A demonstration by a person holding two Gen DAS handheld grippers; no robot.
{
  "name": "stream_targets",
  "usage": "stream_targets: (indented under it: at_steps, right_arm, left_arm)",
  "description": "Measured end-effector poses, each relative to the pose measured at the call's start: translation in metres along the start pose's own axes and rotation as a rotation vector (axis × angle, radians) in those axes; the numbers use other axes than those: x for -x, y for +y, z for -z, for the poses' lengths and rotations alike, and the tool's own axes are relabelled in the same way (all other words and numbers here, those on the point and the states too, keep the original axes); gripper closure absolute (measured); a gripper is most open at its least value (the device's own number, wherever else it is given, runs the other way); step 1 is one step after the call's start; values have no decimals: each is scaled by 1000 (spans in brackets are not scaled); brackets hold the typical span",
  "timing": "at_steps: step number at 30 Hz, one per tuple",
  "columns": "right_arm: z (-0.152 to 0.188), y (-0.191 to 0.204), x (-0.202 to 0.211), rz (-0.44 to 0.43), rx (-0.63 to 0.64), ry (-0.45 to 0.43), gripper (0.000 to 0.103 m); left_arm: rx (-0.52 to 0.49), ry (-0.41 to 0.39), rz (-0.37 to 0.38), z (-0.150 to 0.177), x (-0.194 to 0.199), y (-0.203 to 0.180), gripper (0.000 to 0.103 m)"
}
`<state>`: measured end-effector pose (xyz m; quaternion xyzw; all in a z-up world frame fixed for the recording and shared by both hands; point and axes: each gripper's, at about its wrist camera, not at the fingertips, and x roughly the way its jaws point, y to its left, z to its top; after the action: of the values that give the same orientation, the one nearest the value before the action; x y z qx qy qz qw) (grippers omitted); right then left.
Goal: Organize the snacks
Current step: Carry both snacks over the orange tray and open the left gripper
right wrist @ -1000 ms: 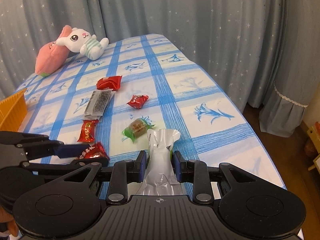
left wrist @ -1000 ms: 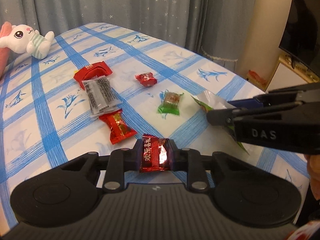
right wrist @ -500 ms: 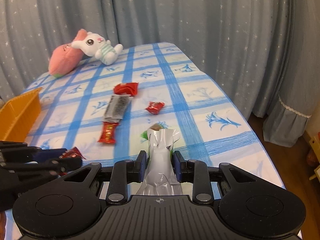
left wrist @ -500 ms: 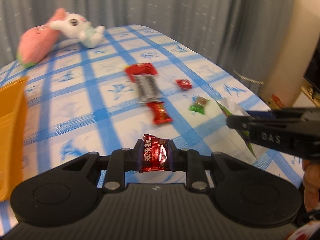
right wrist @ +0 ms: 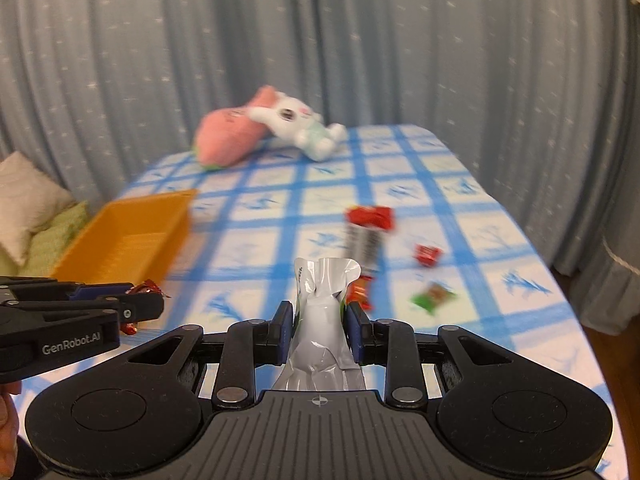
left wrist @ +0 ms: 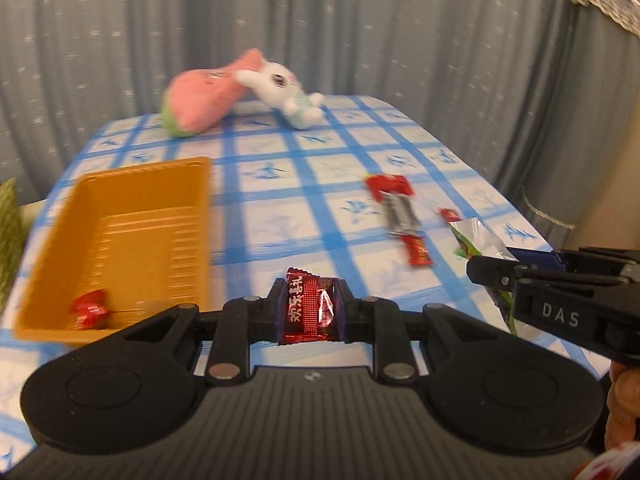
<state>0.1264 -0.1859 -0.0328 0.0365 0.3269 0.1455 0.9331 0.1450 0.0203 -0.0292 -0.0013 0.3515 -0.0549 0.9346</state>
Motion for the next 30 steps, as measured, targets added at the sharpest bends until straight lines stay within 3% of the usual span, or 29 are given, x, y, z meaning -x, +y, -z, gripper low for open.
stream_targets:
  at_steps: [13,30]
  right_arm:
    - [-9,85,-1,-113,105,1,74]
    - [-16,136,-25,-173,168,18,74]
  left_arm:
    - [87,-36,-79,6,44,67,81]
    - [148,-43,-108,11,47,110,81]
